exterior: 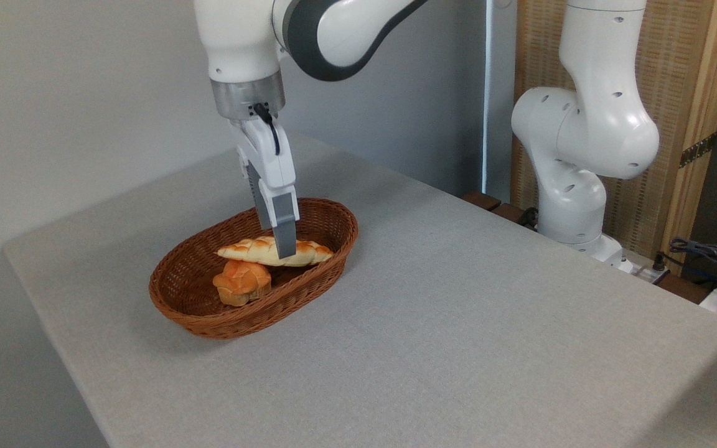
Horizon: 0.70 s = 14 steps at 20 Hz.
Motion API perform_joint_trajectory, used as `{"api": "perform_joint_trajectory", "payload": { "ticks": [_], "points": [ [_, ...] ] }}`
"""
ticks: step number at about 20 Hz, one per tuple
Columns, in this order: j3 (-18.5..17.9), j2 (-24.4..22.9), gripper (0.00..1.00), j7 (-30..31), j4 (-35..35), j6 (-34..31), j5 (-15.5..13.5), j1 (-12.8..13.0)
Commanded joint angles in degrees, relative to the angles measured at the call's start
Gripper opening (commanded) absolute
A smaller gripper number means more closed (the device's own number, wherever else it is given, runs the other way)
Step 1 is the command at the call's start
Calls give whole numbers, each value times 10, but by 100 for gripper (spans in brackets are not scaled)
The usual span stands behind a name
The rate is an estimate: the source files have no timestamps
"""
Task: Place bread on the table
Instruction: 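Lower the open gripper into the basket toward the braided bread roll, then close the gripper on the braided bread roll in the basket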
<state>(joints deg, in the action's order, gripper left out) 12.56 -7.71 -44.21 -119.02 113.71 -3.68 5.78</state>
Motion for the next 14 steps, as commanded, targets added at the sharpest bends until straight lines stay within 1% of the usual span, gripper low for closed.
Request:
{"api": "perform_joint_trajectory", "payload": {
  "ticks": [1,8,9,10,11,12,13,14],
  "points": [
    [13,0,100,-18,-29,35,-11,-1],
    [33,22,100,-18,-32,56,-11,0],
    [33,23,97,-18,-32,56,-11,0],
    [33,25,83,-18,-32,56,-11,0],
    [33,25,71,-18,-32,56,-11,0],
    [33,26,56,-18,-32,56,-11,0],
    [33,27,44,-18,-32,56,-12,0],
    [33,30,35,-18,-32,56,-12,0]
  ]
}}
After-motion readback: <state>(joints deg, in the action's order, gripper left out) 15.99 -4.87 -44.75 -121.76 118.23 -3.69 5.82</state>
